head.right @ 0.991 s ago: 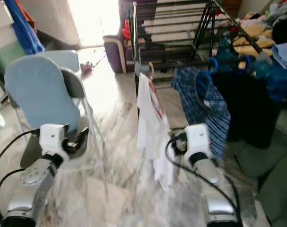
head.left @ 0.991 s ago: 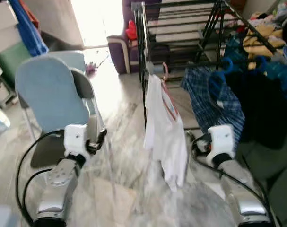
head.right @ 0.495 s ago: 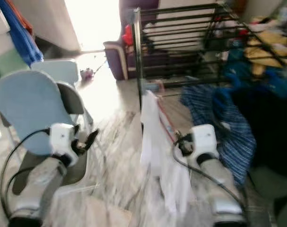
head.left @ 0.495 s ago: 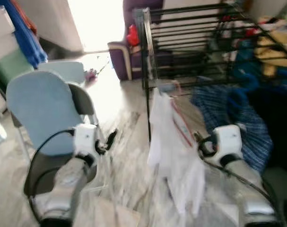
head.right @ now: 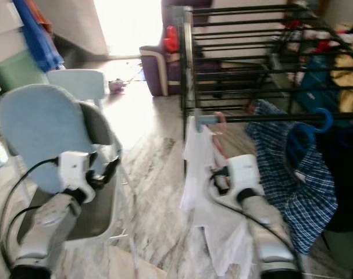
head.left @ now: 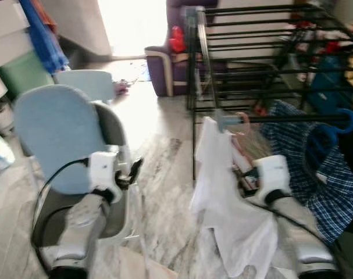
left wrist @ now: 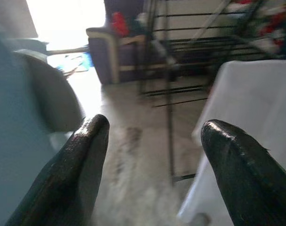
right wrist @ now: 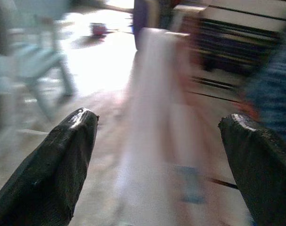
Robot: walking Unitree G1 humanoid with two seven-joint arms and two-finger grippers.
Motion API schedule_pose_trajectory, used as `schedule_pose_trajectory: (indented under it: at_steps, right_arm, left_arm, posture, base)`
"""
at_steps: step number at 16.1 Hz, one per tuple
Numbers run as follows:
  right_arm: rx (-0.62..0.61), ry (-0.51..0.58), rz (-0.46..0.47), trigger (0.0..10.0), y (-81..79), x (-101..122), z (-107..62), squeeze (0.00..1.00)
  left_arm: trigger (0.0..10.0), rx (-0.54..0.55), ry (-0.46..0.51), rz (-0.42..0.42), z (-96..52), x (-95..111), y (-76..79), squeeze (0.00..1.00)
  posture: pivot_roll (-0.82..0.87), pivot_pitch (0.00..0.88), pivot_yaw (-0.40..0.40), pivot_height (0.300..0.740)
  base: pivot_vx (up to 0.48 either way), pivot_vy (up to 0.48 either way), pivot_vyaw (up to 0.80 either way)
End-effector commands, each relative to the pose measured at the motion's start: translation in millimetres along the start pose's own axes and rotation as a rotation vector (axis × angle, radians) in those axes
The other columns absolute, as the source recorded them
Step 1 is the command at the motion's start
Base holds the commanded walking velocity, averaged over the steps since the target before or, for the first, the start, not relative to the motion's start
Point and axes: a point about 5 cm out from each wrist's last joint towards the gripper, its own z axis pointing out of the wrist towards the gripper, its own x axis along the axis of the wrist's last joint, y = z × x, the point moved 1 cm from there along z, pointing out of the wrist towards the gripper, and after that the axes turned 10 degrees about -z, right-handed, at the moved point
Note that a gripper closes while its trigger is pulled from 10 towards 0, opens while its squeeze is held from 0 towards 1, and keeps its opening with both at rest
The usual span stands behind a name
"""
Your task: Hang hanger
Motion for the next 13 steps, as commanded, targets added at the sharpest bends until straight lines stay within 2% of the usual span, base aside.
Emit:
schedule_pose_trajectory:
  at_steps: [1,4,7,10,13]
  right_arm:
    - [0.01,-0.037,0.0,10.0,4.4,-5,0.0,0.0]
    - [0.029,-0.058,-0.003,10.0,5.6,-8,3.6,0.0]
    - [-0.04,-0.061,-0.061,10.0,28.2,-2,19.4,0.0]
    - [-0.046,-0.096,-0.074,10.0,37.1,-7,24.7,0.0]
    - [0.08,-0.174,-0.068,10.0,29.1,-22,33.6,0.0]
  left_arm:
    - [10.0,-0.006,0.0,0.007,1.3,3,2.1,0.0]
    - [10.0,-0.008,-0.004,0.011,1.8,3,1.8,0.0]
    - [10.0,-0.009,-0.007,0.012,1.6,6,-1.3,0.0]
    - [10.0,-0.007,-0.017,0.017,-0.7,7,-2.2,0.0]
    - [10.0,-0.008,-0.026,0.025,-3.5,10,-3.4,0.0]
  posture:
    - [-0.19,0.0,0.086,0.731]
    - [-0.19,0.0,0.09,0.731]
    - [-0.17,0.0,0.086,0.731]
    - [-0.16,0.0,0.085,0.731]
    - [-0.14,0.006,0.092,0.731]
  base:
    - [0.0,0.0,0.0]
    - [0.0,0.0,0.0]
    - [0.0,0.0,0.0]
    - [0.0,0.0,0.0]
    - [0.0,0.0,0.0]
